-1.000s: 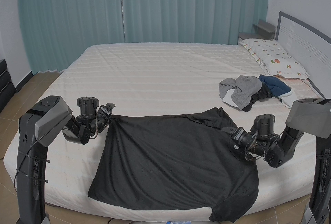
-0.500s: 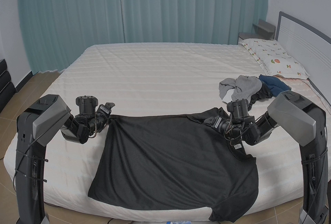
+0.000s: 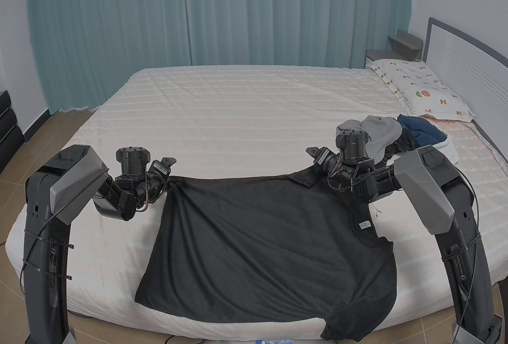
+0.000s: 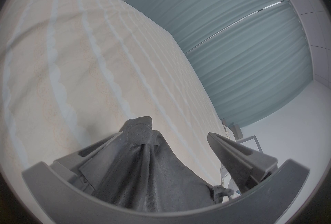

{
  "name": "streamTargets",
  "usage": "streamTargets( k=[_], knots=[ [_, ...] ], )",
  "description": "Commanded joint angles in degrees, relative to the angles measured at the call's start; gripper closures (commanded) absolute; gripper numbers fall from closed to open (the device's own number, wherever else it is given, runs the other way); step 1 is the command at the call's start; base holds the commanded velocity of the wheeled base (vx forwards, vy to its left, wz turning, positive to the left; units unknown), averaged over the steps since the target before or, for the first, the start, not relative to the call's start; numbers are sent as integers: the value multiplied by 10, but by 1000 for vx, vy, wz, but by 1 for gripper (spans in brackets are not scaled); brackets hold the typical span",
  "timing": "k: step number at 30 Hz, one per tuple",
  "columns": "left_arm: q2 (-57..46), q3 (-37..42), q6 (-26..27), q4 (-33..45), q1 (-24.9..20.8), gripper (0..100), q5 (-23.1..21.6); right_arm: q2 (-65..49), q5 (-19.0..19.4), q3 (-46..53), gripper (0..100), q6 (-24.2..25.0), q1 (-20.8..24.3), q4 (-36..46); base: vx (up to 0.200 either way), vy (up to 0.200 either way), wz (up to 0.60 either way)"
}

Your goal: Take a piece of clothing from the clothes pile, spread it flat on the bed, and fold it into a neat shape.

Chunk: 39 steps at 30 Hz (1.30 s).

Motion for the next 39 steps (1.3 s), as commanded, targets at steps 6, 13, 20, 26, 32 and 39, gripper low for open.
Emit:
streamTargets(
  k=[6,13,20,26,32,39],
  knots=[
    [-1,-1,1,-1,-1,0,1,97,-12,-109,0,-3,-58,-43,0,0,0],
    [-1,-1,2,-1,-1,0,0,95,-21,-109,0,-17,-82,-15,0,0,0],
    [-1,-1,2,-1,-1,0,0,37,-19,-66,0,-53,-100,30,0,0,0],
    [-1,-1,9,0,-1,0,0,30,2,-3,0,-98,-101,8,0,0,0],
    [-1,-1,10,0,-1,0,0,42,6,11,0,-123,-96,-18,0,0,0],
    [1,-1,16,0,-2,0,0,55,8,6,0,-123,-91,-19,0,0,0]
  ],
)
